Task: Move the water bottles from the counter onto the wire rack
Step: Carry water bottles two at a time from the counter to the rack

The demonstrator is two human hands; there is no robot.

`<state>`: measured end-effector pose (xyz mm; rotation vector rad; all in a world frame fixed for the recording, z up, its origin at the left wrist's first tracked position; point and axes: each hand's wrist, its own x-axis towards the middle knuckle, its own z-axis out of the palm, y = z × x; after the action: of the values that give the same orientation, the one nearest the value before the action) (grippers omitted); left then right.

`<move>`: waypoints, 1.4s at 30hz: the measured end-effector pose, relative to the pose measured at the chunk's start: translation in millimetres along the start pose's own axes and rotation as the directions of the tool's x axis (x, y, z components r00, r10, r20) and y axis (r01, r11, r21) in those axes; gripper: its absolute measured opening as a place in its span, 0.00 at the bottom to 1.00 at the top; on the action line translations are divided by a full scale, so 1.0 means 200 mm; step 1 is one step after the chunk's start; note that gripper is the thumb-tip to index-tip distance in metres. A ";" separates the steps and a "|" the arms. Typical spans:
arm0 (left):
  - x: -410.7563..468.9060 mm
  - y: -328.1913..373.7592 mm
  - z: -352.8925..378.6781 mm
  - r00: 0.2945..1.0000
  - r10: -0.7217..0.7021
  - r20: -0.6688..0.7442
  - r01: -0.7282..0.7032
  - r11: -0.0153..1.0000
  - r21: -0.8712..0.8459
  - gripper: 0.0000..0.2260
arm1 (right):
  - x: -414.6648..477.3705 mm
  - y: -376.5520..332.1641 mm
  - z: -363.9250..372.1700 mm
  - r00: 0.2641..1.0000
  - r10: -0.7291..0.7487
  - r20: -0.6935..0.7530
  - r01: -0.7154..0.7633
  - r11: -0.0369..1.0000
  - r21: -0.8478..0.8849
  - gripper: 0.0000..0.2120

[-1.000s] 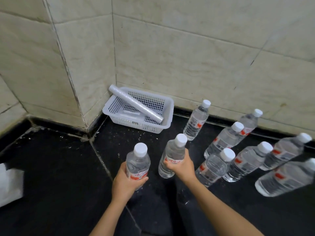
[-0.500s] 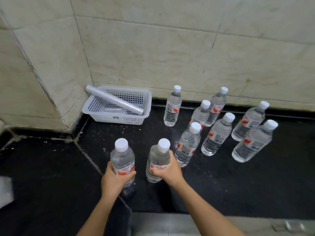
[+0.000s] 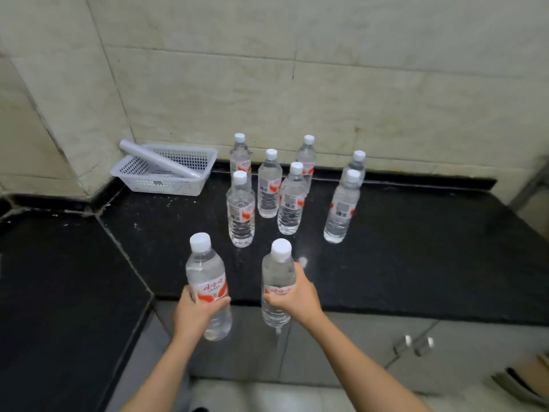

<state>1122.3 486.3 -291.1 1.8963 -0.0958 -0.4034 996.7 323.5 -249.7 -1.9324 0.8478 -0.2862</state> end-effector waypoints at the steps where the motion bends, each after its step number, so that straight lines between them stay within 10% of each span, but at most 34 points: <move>1: -0.10 -0.02 0.08 0.999 -0.017 0.036 0.018 0.999 -0.026 0.25 | -0.06 0.06 -0.08 1.000 0.020 -0.022 -0.020 1.000 -0.013 0.34; 11: -0.70 0.27 0.72 0.876 0.169 0.451 -0.181 0.983 -0.016 0.24 | -0.57 0.43 -0.95 0.960 0.128 -0.250 -0.110 0.990 0.083 0.28; 22: -1.07 0.62 1.53 0.551 0.279 0.786 -0.336 0.937 -0.097 0.27 | -0.99 0.68 -1.64 0.744 0.227 -0.629 -0.144 0.973 0.181 0.21; 36: -1.25 1.22 2.81 0.226 0.359 0.906 -0.314 0.907 -0.281 0.30 | -0.81 0.89 -2.68 0.512 0.282 -0.812 -0.317 0.940 0.127 0.26; 42: -1.24 1.30 3.22 0.149 0.355 0.923 -0.314 0.902 -0.296 0.28 | -0.77 0.97 -2.94 0.465 0.312 -0.829 -0.315 0.933 0.175 0.14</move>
<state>715.9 -119.9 -188.4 1.2024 -1.3641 -1.2358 490.6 -33.5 -95.2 -1.5093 1.8305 -1.0671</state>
